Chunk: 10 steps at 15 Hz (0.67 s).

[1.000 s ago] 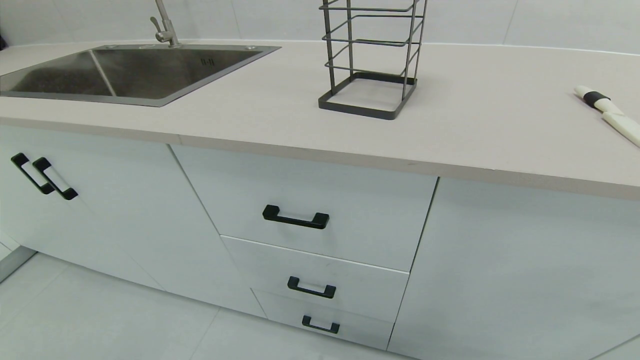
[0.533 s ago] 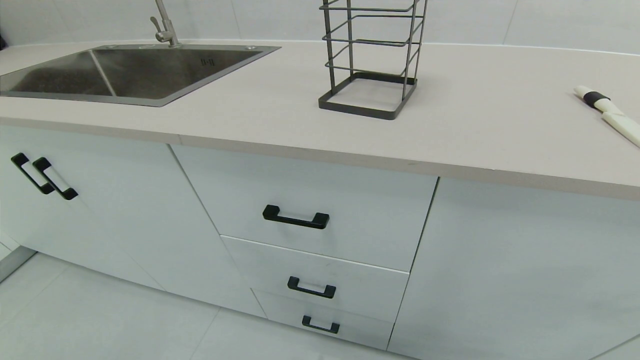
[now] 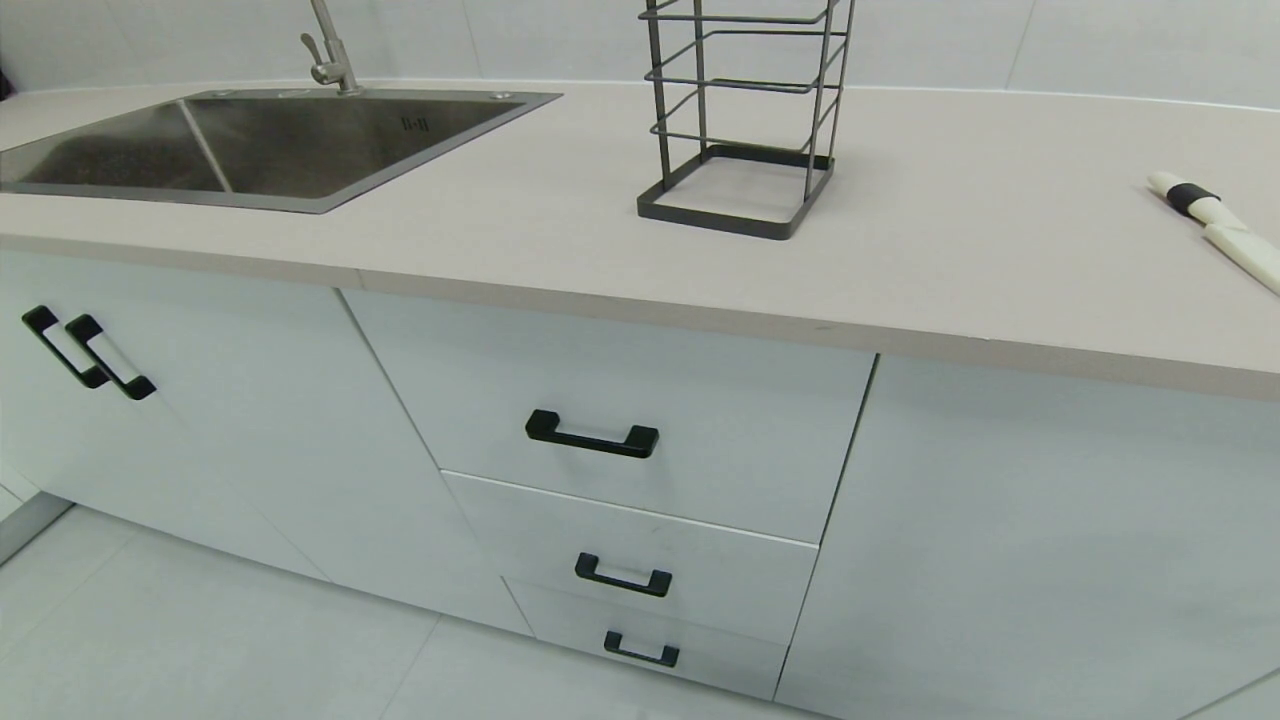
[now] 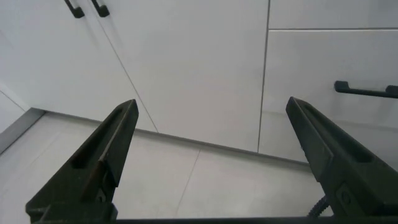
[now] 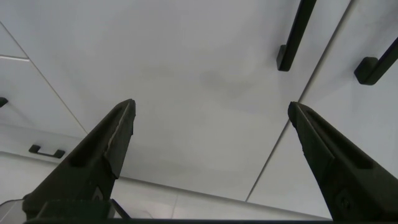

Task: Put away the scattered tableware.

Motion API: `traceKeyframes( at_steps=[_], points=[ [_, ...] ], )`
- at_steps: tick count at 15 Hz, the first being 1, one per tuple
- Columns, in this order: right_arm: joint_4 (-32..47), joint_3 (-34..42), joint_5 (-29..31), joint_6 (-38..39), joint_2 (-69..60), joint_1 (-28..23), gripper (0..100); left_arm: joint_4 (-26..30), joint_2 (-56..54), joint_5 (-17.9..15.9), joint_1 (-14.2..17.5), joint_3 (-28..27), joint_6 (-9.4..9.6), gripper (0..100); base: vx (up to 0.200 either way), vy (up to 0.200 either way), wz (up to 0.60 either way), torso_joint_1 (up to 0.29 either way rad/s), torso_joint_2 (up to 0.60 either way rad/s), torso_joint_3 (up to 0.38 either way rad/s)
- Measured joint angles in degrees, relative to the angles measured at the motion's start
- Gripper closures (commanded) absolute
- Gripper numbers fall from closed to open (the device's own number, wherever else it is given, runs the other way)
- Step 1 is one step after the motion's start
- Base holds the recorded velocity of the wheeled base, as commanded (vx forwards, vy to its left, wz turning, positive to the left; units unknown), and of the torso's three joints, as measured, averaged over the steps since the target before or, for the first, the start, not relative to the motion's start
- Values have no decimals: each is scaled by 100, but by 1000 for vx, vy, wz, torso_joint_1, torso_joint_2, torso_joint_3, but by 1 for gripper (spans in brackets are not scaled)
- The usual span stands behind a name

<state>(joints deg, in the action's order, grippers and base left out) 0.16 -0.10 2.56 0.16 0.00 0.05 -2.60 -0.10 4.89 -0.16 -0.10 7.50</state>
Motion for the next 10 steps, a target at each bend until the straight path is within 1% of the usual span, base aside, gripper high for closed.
traceKeyframes(
  at_steps=[1, 2, 3, 5, 6, 9, 10],
  points=[
    [0, 0, 0, -5, 0, -2, 0, 0, 0, -93, -2, 0, -37, 0, -200, 0, 0, 12, 2, 2],
    [0, 0, 0, -5, 0, -5, 0, 0, 0, -104, 0, 0, -116, 0, -200, 0, 0, 7, -2, 2],
    [0, 0, 4, -6, 0, -5, 0, 0, 0, -108, 0, 0, -241, 0, 0, 0, 0, 0, 0, 0],
    [0, 0, 1, -5, 0, -5, 0, 0, 0, -110, 0, 0, -402, 0, 0, 0, 0, 0, 0, 0],
    [0, 0, 4, 2, 0, -5, 0, 0, 0, -119, 0, 0, -411, 0, 0, 0, 0, 0, 0, 0],
    [2, 0, 4, 2, 0, -5, 0, 0, 0, -137, 0, 0, -395, 0, 0, 0, -600, -3, -1, 6],
    [2, 0, 6, 2, 0, -5, 0, -2, 0, -133, 0, 0, -394, 0, 0, 0, 0, 0, 0, 0]
  ],
)
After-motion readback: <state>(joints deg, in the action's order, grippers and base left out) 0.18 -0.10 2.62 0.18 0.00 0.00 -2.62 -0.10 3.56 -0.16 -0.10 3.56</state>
